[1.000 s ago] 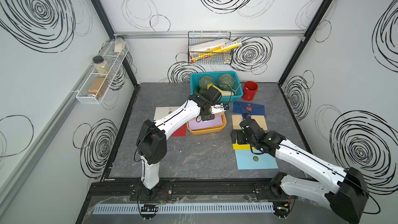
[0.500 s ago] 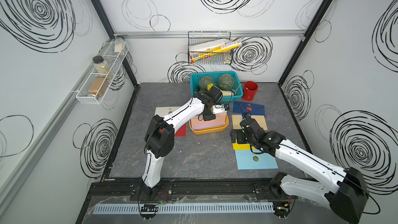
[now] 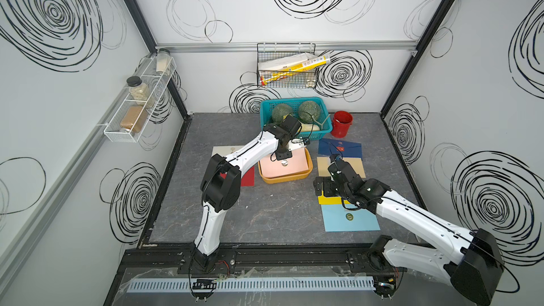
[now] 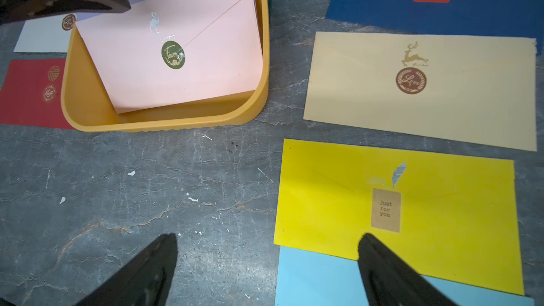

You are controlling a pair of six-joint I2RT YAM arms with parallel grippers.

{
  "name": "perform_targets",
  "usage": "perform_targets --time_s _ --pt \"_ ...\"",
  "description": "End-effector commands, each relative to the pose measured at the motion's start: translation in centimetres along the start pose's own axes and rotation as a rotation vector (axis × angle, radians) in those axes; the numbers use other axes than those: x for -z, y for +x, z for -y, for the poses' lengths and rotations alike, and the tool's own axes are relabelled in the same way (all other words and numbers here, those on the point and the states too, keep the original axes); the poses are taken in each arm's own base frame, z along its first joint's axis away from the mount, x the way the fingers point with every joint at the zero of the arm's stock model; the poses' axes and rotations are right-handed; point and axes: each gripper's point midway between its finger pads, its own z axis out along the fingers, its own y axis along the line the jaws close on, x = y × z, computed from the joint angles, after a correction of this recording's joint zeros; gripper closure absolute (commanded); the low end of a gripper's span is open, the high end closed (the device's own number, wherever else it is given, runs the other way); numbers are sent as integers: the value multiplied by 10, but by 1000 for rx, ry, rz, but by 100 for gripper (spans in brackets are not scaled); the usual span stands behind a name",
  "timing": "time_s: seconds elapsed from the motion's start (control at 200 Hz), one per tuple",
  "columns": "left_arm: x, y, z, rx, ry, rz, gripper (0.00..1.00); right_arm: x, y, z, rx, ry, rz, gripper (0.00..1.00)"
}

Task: Put the sealed envelopes into the storage box
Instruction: Place the envelope in the storage box, then adjust the storage box at the center of the board.

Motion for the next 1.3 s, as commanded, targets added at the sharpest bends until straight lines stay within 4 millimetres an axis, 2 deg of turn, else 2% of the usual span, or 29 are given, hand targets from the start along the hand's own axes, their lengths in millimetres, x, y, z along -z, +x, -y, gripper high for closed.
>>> perform_targets --time_s 0.0,0.145,0.2,0.315,0.345,0.425,0.431,0.441,0.446,0.461,0.581,0.646,0.656,0.711,0.796,0.866,0.951,1.071,1.126,1.171,1.216,1.297 --pt "21 -13 -29 57 -111 61 63 6 -10 -6 -1 -29 29 0" --pt "67 -32 -57 217 -199 188 60 2 -8 -1 5 -1 27 0" --pt "87 -34 -66 316 -220 237 58 2 -10 -1 4 4 33 0" --pt "119 -28 -70 532 -197 322 52 -2 -17 -6 6 1 44 0" --pt "125 -23 -69 576 -194 328 45 -3 -19 -8 7 -1 46 0" --pt "139 -4 -70 700 -228 341 34 -8 -22 -11 15 1 42 0" --pt "139 -2 -70 707 -232 341 31 -9 -22 -11 16 2 41 0" --pt "141 1 -70 719 -238 343 13 -9 -22 -11 20 3 38 0" --pt "142 2 -70 724 -241 343 7 -10 -22 -11 21 4 38 0" --pt "145 7 -71 742 -258 345 2 -10 -23 -12 24 7 36 0" --pt "173 51 -84 906 -386 407 1 -14 -26 -11 62 35 21 0" --pt "173 84 -90 1043 -413 450 1 -15 -27 -16 79 18 18 0" --pt "179 88 -93 1075 -425 478 1 -15 -27 -17 83 11 18 0" --pt "171 125 -100 1257 -425 505 1 -15 -28 -23 84 -19 12 0" --pt "157 149 -97 1377 -200 558 1 -16 -27 -30 85 -48 4 0" --pt "145 181 -94 1505 -189 507 1 -16 -25 -38 124 -68 -5 0" --pt "124 213 -76 1622 -244 405 1 -18 -18 -56 163 -90 -20 0" --pt "76 244 -33 1754 -184 206 1 -22 -7 -85 167 -141 -42 0" --pt "57 252 -16 1774 -159 121 1 -25 -3 -96 156 -173 -47 0" --pt "46 253 -4 1767 -127 73 1 -27 -1 -97 148 -167 -55 0" --pt "41 246 6 1738 -97 55 1 -28 -2 -89 121 -125 -42 0" --pt "44 224 19 1672 -77 84 1 -28 -9 -72 81 -85 -10 0"
